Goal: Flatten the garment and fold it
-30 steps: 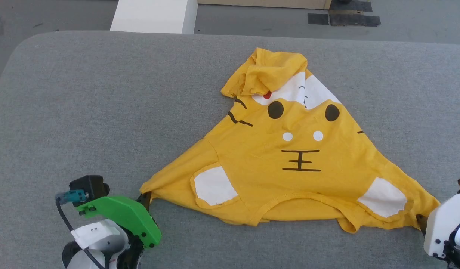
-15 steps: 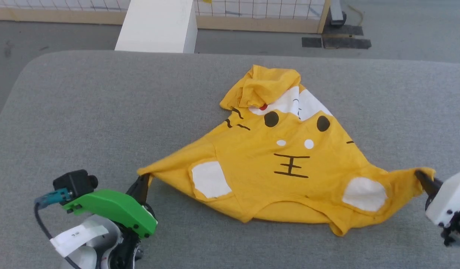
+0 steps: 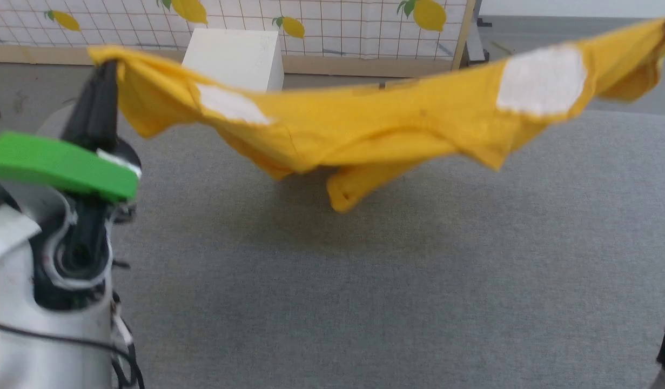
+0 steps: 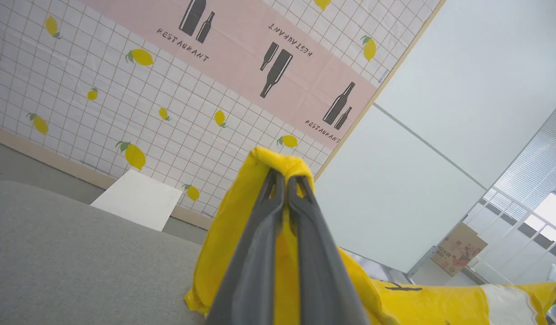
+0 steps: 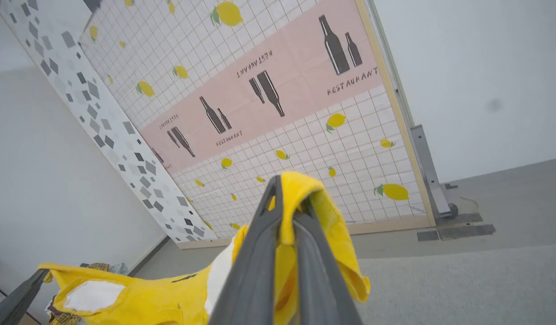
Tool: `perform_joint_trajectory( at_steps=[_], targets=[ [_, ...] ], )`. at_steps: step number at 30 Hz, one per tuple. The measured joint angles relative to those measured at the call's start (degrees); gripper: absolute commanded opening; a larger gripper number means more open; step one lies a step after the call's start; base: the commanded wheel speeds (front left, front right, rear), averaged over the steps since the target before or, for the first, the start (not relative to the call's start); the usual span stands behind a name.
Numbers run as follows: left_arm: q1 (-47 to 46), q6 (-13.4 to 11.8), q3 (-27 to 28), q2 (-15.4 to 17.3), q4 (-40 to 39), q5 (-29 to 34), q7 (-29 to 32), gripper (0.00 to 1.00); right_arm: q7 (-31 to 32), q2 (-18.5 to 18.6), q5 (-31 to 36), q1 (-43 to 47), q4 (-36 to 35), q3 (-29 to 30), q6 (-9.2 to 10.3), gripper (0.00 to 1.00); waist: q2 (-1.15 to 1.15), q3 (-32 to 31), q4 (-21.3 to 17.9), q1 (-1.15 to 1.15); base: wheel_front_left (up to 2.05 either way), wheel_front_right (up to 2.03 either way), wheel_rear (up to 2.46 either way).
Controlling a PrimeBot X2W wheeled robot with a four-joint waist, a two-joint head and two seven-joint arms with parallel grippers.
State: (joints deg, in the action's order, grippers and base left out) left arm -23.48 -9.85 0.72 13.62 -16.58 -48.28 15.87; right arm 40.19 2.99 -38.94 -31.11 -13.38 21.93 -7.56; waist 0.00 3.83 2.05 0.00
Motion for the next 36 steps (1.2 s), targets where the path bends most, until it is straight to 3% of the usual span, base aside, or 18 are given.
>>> perform_joint_trajectory(
  at_steps=[12, 24, 29, 36],
  targets=[
    [-20.9, 1.4, 0.5, 2.9, 10.1, -0.1, 0.9, 0.00, -1.6, 1.9, 2.6, -19.3, 7.8, 0.2, 0.00, 0.00, 0.00, -0.2, 0.5, 0.00, 0.00, 0.00, 0.00],
    [-38.8, 2.2, -4.7, 7.5, 31.6, 6.4, 2.7, 0.00, -1.0, 0.6, 12.6, -40.5, 24.0, 0.0, 0.00, 0.00, 0.00, 7.6, 0.1, 0.00, 0.00, 0.00, 0.00],
    [-49.6, 1.7, -6.3, 9.7, 38.5, 11.1, 1.3, 0.00, -5.7, 0.0, 18.3, -53.2, 32.0, -0.4, 0.00, 0.00, 0.00, 12.7, -0.3, 0.01, 0.00, 0.00, 0.00],
    [-61.6, 1.2, -4.6, 10.3, 44.2, 12.9, -6.4, 0.00, -17.8, -0.1, 22.3, -67.6, 43.1, -1.3, 0.00, 0.00, 0.00, 20.6, -1.1, 0.01, 0.00, 0.00, 0.00]
  ],
)
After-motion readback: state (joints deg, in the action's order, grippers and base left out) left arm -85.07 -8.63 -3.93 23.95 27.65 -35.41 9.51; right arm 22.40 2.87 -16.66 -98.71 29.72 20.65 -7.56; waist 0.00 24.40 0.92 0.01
